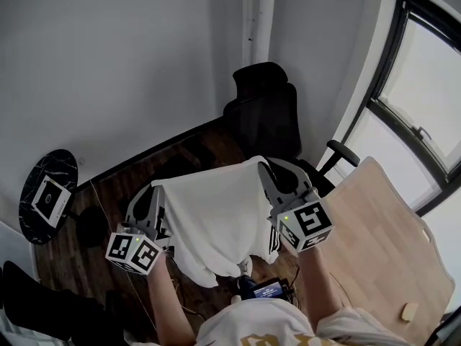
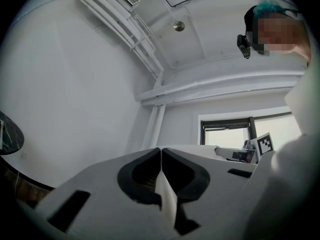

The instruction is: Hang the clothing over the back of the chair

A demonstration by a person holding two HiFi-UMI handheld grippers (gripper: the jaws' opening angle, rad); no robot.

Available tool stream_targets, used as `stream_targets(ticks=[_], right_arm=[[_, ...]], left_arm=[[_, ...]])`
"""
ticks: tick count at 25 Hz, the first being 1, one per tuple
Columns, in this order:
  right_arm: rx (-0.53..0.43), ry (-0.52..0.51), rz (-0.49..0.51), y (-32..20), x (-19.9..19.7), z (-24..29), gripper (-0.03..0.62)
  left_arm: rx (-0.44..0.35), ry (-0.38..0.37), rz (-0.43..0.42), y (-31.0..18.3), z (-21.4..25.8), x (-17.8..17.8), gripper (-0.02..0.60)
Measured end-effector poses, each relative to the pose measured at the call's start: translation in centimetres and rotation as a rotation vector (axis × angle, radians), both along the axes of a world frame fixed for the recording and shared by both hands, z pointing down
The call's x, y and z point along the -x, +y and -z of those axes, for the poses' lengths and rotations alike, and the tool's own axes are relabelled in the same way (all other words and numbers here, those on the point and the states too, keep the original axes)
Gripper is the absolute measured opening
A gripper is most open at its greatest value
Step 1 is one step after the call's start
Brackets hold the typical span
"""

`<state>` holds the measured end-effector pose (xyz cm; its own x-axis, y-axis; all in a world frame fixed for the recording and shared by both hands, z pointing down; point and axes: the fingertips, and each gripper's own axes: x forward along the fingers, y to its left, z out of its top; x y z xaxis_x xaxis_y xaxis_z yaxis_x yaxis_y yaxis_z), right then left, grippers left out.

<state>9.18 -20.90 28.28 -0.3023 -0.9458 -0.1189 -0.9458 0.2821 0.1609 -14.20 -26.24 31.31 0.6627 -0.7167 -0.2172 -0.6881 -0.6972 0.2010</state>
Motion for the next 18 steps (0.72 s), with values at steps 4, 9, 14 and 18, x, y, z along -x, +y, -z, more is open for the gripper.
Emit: stream_targets(ticks=[4,9,14,18], right_arm=[[-0.008,0.013,-0.004,-2.4,-0.1,1.4,0.026],[-0.029,0.041,0.004,-5.2,-0.2,2.9,0.026],[-0.006,0.081,0.016,-8.7,-0.3,2.2,0.026],[0.057,0.092,0.024,-11.2,-0.6,-0.9,0.026]], left_arm=[[0.0,0.01,0.004,-2.4,0.8,-0.1,0.025],[-0.013,0.012,0.016,-5.0,2.2,-0.3,0.025],[-0.023,-0.119,0.072,-8.2,0.7,-0.4,0.025],[0.022,-0.135,0.08,-10.1,-1.9,-0.6,0.025]])
